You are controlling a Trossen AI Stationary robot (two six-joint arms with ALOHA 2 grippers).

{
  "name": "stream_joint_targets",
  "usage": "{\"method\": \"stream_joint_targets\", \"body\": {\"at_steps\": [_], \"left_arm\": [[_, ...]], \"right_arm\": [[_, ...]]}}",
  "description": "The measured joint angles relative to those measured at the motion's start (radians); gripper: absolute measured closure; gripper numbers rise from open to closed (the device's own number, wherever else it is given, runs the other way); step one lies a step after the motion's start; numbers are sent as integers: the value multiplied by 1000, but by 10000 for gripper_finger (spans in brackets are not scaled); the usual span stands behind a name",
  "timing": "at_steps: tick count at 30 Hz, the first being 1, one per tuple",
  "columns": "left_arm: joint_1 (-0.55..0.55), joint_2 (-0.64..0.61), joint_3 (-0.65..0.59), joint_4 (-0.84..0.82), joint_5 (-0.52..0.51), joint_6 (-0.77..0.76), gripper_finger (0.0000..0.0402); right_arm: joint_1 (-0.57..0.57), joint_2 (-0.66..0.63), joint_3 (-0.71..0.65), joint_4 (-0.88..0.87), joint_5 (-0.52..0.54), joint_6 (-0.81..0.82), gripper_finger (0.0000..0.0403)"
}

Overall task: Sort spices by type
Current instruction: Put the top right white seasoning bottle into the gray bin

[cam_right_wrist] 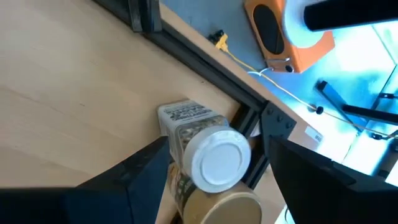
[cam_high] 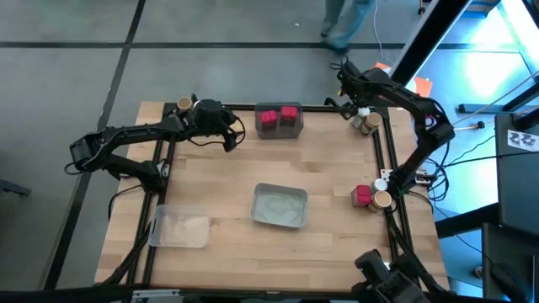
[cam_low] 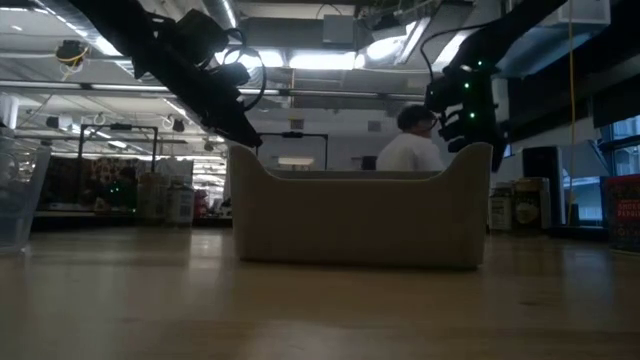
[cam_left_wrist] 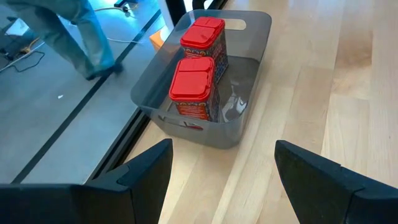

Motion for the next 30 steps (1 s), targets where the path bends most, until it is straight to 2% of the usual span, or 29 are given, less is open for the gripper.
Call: {"method": "stream_joint_targets", "body": {"at_steps": [10, 20, 30], "left_arm": [[1, 0, 0, 0, 0, 0, 135], [0, 0, 0, -8, 0, -12, 135], [0, 0, 0, -10, 0, -15, 135]], "right_arm": [[-20, 8, 0, -34, 53, 21, 134], [-48, 8, 0, -43, -46, 15, 134], [-45, 78, 1, -38, -30, 4, 134]]}}
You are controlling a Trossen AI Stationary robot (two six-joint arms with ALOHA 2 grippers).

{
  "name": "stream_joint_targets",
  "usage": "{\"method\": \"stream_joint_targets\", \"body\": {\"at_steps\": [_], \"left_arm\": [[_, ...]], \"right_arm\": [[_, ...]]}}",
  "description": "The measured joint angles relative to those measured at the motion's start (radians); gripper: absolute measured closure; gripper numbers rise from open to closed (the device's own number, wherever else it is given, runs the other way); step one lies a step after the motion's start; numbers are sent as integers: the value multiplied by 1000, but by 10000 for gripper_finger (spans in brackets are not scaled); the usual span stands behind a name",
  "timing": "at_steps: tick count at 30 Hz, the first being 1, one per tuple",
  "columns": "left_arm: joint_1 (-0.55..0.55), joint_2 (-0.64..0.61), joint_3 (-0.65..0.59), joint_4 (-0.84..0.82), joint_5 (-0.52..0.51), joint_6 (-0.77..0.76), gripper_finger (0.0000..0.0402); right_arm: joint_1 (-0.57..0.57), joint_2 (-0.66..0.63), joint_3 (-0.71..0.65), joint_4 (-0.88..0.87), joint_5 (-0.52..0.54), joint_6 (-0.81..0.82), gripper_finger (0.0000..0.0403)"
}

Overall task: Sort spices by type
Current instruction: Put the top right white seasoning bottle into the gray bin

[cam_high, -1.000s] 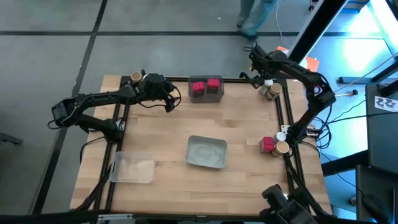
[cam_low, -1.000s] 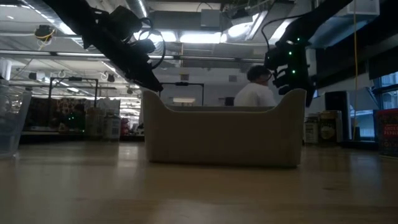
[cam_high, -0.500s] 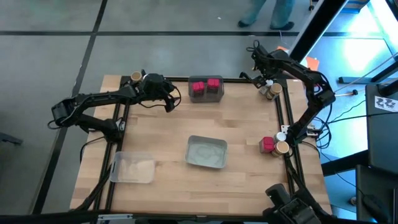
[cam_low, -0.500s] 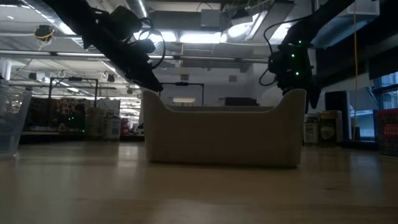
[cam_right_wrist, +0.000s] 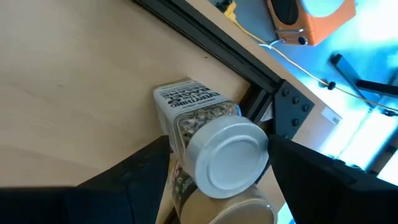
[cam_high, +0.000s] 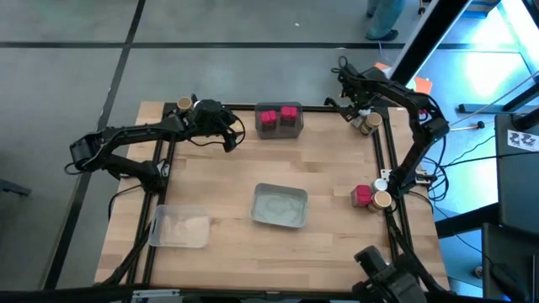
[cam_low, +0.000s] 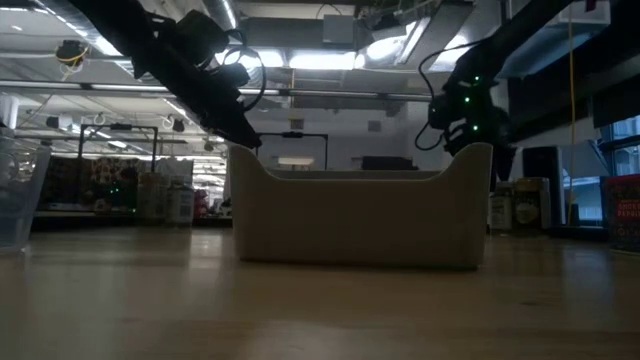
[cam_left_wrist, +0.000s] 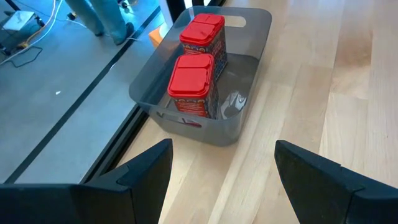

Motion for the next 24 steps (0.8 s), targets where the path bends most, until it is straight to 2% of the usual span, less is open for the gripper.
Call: {"method": "stream_joint_targets", "body": {"at_steps": [10, 16, 24], "left_arm": [[0, 0, 0, 3, 0, 0, 135], [1, 0, 0, 3, 0, 0, 135], [1, 0, 0, 3, 0, 0, 135]], "right_arm": [[-1, 20, 0, -9, 27, -7, 134], [2, 23, -4, -4, -69, -6, 134], [9, 23, -3, -14, -125, -7, 134]]}}
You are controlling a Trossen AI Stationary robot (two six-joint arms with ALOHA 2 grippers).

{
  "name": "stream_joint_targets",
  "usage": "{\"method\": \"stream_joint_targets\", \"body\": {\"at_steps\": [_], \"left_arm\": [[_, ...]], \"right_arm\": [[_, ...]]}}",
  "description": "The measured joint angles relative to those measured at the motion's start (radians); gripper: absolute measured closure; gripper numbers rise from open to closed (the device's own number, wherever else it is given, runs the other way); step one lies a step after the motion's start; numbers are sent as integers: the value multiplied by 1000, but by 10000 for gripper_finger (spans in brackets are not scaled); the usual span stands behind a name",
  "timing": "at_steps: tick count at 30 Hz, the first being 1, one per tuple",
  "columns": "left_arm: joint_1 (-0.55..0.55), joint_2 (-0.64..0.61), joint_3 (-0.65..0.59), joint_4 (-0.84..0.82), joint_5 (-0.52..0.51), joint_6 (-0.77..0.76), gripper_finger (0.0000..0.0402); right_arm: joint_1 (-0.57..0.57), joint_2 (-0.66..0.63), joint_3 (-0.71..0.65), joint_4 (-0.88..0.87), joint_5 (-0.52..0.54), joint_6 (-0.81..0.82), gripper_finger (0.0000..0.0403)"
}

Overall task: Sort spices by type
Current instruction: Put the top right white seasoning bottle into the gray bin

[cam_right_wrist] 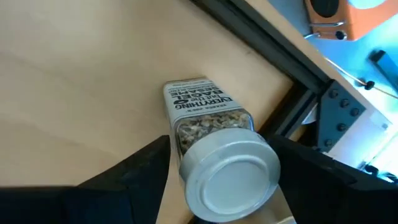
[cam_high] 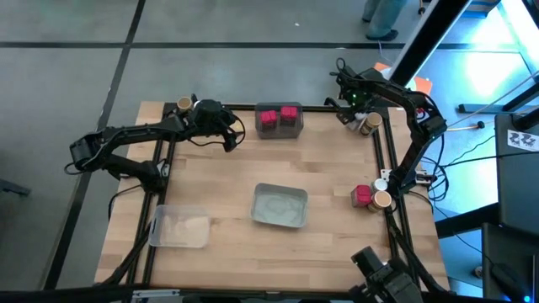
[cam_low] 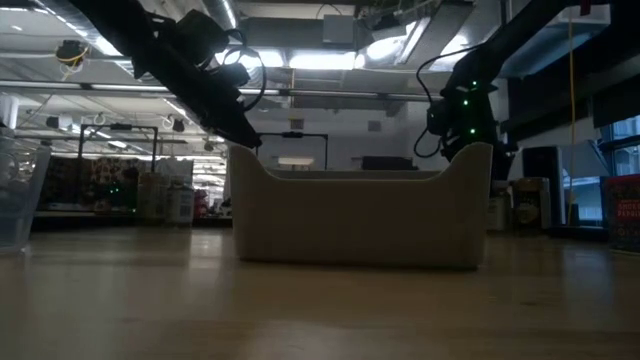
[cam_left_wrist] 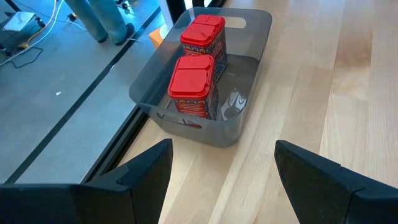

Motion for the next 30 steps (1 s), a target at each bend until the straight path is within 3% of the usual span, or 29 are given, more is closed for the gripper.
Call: {"method": "stream_joint_targets", "body": {"at_steps": [6, 16, 24, 30], "left_arm": [[0, 0, 0, 0, 0, 0, 135], [0, 0, 0, 4, 0, 0, 135], [-1, 0, 0, 3, 0, 0, 135], [-8, 0, 0, 3, 0, -32, 135]], "right_arm": [[-2, -1, -2, -49, -27, -24, 134], [-1, -1, -75, 42, -31, -28, 135], [-1, -2, -76, 67, -48, -33, 201], [32, -25, -76, 81, -47, -69, 202]]}}
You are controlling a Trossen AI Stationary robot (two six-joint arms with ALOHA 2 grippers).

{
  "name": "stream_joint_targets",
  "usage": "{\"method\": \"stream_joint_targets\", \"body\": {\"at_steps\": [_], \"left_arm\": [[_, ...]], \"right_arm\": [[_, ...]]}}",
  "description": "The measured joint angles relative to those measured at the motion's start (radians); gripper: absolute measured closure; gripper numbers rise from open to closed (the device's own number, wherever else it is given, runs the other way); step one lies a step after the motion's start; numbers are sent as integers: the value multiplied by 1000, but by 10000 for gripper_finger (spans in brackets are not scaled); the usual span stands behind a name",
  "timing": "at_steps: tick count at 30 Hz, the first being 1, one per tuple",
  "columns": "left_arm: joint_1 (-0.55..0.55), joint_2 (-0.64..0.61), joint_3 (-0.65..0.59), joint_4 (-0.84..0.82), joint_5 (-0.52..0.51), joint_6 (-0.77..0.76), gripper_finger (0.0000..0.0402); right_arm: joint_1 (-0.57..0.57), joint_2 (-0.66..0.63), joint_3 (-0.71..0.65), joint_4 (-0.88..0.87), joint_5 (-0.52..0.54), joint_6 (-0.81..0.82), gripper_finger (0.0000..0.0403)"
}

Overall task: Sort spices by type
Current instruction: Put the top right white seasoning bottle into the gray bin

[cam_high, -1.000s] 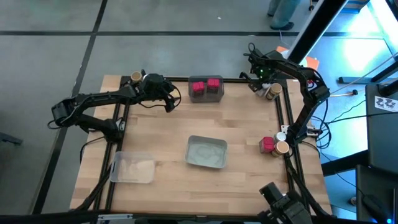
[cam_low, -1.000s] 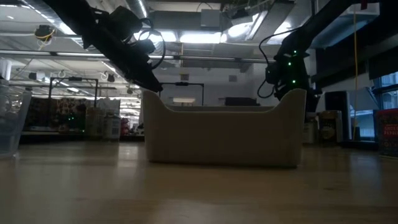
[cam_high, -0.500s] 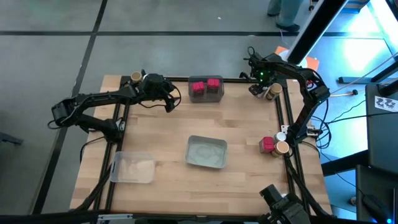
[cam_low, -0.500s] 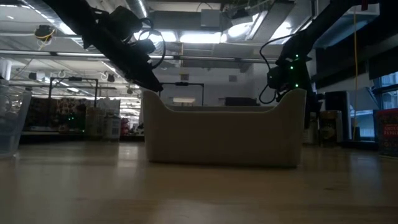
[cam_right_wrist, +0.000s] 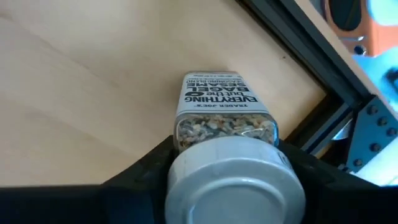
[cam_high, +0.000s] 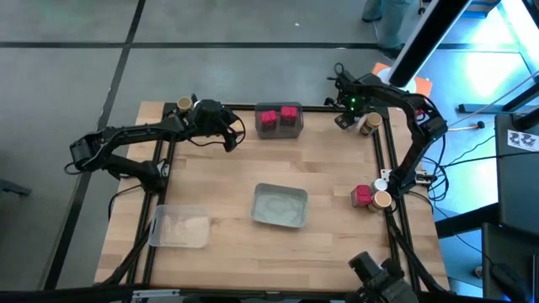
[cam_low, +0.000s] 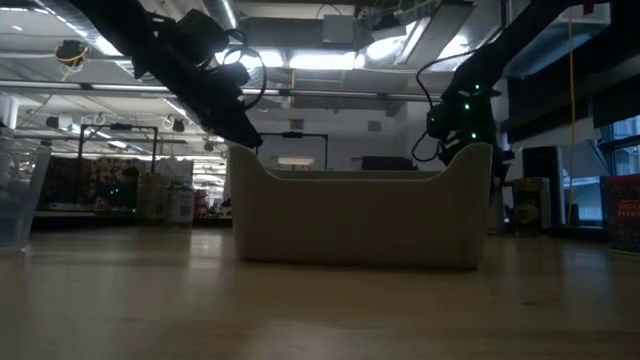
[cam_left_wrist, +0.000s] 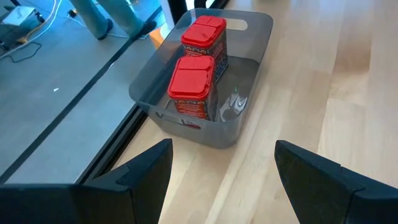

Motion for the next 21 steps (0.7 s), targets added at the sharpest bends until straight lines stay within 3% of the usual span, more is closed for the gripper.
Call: {"method": "stream_joint_targets", "body": {"at_steps": [14, 21], "left_arm": [[-53, 0, 0, -7, 0, 4, 135], [-100, 0, 0, -44, 0, -1, 135]], "right_arm": [[310, -32, 130, -25, -3, -4, 200], [482, -32, 199, -64, -54, 25, 199]]}}
